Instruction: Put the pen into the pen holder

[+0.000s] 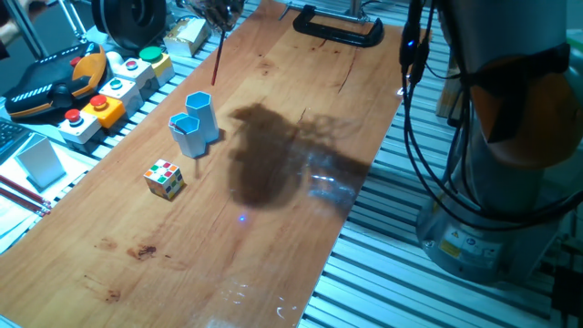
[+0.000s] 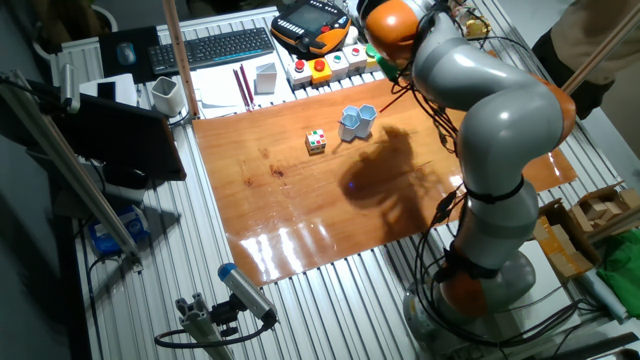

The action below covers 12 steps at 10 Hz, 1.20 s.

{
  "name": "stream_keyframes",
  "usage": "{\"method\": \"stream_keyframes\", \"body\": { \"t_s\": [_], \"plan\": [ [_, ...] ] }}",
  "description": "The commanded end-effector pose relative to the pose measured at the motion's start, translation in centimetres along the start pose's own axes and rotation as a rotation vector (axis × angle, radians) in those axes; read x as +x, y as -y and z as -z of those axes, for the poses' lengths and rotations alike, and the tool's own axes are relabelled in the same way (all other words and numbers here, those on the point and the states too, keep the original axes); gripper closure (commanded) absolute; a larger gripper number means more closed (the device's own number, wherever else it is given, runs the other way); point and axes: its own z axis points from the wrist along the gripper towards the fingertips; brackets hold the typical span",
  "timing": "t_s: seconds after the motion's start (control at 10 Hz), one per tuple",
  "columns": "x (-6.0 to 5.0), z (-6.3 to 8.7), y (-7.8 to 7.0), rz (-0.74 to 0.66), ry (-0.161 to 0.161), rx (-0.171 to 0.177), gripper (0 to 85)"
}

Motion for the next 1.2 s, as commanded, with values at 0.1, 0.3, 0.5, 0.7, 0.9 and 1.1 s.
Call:
{"method": "stream_keyframes", "body": {
  "t_s": [0.1, 0.3, 0.5, 0.7, 0.9, 1.1],
  "plan": [
    [0.1, 0.5, -1.0, -0.013, 0.003, 0.013, 84.3],
    [0.5, 0.3, -1.7, -0.019, 0.022, 0.0, 84.3],
    [0.9, 0.2, -2.3, -0.014, 0.054, -0.013, 84.3],
    [1.6, -0.3, -2.7, -0.008, 0.063, -0.027, 84.3],
    [2.4, -0.5, -2.8, 0.0, 0.105, -0.033, 84.3],
    [3.2, -0.9, -2.9, 0.009, 0.117, -0.039, 84.3]
  ]
}}
